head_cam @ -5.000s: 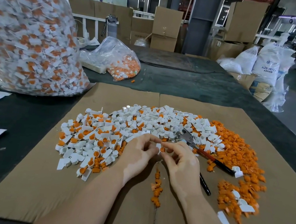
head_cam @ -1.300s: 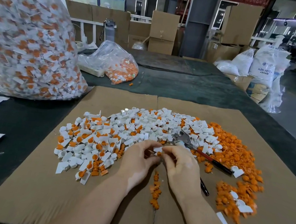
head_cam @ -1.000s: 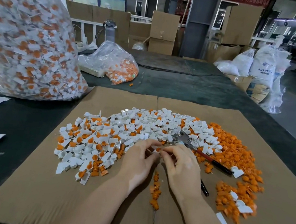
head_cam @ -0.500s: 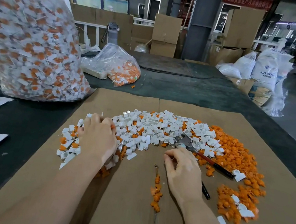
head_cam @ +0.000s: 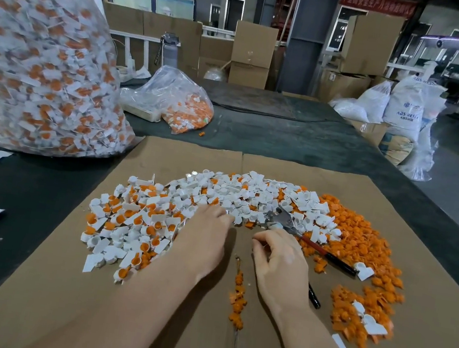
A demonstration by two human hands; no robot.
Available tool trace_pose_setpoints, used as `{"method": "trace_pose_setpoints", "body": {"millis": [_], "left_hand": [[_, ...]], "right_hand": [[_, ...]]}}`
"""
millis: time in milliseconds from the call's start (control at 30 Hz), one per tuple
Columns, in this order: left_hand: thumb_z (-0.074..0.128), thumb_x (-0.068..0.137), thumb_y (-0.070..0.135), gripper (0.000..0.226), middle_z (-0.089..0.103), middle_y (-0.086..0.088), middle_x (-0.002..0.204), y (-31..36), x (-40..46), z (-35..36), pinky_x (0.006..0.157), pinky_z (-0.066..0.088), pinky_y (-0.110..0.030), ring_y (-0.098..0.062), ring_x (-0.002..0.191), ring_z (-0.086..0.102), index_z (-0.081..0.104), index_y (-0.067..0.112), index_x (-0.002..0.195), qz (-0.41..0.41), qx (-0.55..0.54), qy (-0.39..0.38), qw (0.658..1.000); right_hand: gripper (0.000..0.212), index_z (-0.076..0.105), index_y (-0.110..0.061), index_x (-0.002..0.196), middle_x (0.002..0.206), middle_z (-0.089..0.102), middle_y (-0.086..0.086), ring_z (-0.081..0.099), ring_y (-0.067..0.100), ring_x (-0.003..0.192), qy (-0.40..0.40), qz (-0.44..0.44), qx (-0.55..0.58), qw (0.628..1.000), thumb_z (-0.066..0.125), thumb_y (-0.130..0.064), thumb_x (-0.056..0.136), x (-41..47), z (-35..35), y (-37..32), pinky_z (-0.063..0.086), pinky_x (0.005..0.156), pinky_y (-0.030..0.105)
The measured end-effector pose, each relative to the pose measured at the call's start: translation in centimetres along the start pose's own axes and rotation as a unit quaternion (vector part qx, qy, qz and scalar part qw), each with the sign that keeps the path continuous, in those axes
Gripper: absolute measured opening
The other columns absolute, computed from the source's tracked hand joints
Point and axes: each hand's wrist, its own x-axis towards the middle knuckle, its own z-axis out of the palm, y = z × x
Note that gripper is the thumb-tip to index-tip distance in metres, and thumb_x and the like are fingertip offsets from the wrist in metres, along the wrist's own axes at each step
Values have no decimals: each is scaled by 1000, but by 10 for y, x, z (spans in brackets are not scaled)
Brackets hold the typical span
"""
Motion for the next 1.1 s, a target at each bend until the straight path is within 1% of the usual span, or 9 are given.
{"method": "trace_pose_setpoints", "body": {"millis": [100, 233, 333, 467, 633, 833, 900, 1000, 1100], "left_hand": [[42, 93, 7, 35, 53, -6, 124, 12, 0, 4, 98, 34, -30, -22, 113, 41, 52, 13, 126, 6, 76, -40, 996], [46, 94, 8, 29, 51, -4, 120, 15, -1, 8, 92, 38, -29, -20, 109, 41, 54, 13, 121, -14, 33, -38, 999], [51, 93, 7, 31, 52, -2, 120, 15, 0, 11, 94, 42, -29, -19, 110, 43, 56, 16, 122, -27, -25, -33, 999], [48, 97, 11, 34, 53, -1, 120, 16, -1, 14, 94, 43, -28, -18, 112, 46, 56, 19, 129, -43, -109, -8, 993], [47, 98, 20, 31, 47, 4, 108, 20, -5, 18, 83, 33, -10, -10, 105, 44, 58, 16, 127, -65, -188, 26, 980], [54, 95, 21, 20, 41, 6, 107, 18, -8, 16, 70, 28, 9, 3, 79, 42, 65, 13, 110, -96, -255, 45, 961], [55, 94, 19, 14, 42, 7, 105, 18, -9, 15, 69, 30, 7, 6, 77, 43, 64, 15, 105, -96, -267, 48, 958], [53, 95, 19, 11, 47, 9, 101, 18, -9, 14, 66, 35, -3, -1, 85, 46, 61, 20, 102, -96, -262, 47, 959], [50, 96, 21, 21, 52, 6, 107, 18, -10, 14, 78, 31, -10, -5, 97, 46, 61, 19, 114, -85, -252, 42, 963]], "right_hand": [[5, 69, -7, 82, 79, 64, 2, 58, 16, 79, 15, -14, -12, 1000, 68, -2, 81, 3, -5, 1, 41, 71, 19], [3, 70, -5, 83, 78, 66, 7, 60, 21, 77, 51, 9, -62, 997, 67, -3, 82, 15, -17, 10, 47, 70, 28], [13, 70, -4, 95, 86, 68, 11, 60, 25, 81, 61, 87, -140, 984, 59, -4, 88, 28, -30, 25, 45, 73, 33], [22, 65, -13, 106, 99, 65, 8, 58, 25, 94, -8, 215, -252, 944, 53, -5, 90, 40, -52, 45, 48, 82, 38], [16, 62, -15, 102, 98, 63, 7, 57, 27, 98, -108, 279, -302, 905, 53, -9, 90, 45, -63, 56, 45, 82, 36], [15, 64, -9, 100, 90, 63, 8, 61, 24, 82, -133, 259, -276, 916, 59, -3, 88, 50, -61, 67, 53, 66, 32], [16, 66, -9, 98, 89, 64, 8, 62, 24, 79, -132, 253, -262, 922, 60, 0, 87, 51, -61, 68, 55, 66, 32], [21, 68, -9, 99, 96, 66, 10, 63, 25, 83, -116, 256, -244, 928, 59, 3, 85, 53, -60, 67, 55, 69, 33], [23, 68, -10, 104, 102, 65, 11, 63, 26, 88, -111, 258, -235, 931, 58, 2, 87, 52, -56, 67, 55, 71, 33]]}}
